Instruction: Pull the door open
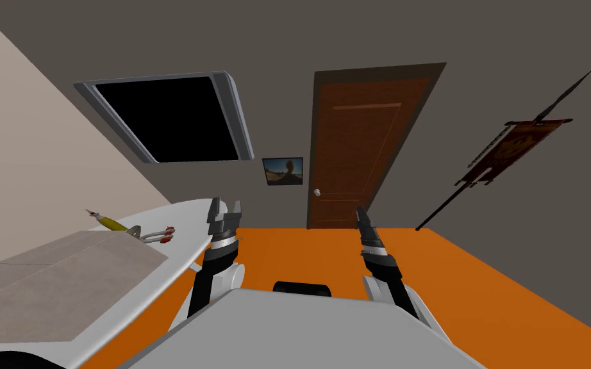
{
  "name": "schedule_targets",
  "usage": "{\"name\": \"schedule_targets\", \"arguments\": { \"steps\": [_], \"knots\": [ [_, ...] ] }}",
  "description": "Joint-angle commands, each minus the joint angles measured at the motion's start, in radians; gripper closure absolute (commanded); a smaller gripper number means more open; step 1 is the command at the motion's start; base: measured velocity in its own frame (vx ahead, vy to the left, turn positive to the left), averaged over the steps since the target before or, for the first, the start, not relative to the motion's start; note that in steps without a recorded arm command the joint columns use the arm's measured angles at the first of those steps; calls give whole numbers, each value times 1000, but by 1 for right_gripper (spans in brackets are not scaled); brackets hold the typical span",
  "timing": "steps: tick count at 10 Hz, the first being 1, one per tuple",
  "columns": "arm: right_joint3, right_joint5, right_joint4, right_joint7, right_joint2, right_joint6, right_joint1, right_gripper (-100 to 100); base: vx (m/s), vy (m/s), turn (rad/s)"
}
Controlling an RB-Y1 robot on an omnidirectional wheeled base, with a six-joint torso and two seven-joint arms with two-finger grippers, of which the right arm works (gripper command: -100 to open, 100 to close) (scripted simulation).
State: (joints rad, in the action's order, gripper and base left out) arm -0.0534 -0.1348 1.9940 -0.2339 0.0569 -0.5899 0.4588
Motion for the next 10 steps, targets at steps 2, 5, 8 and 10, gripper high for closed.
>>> {"name": "schedule_targets", "arguments": {
  "steps": [2, 5, 8, 10],
  "knots": [
    [-15, -43, -66, -56, 8, -28, -12, -100, 117, 39, -43],
    [-28, -81, -124, -104, 12, -50, -22, -100, 124, 47, -35],
    [-42, -119, -181, -152, 15, -73, -33, -100, 89, 27, -33],
    [-50, -145, -221, -185, 16, -89, -40, -100, 89, 19, -37]
  ]
}}
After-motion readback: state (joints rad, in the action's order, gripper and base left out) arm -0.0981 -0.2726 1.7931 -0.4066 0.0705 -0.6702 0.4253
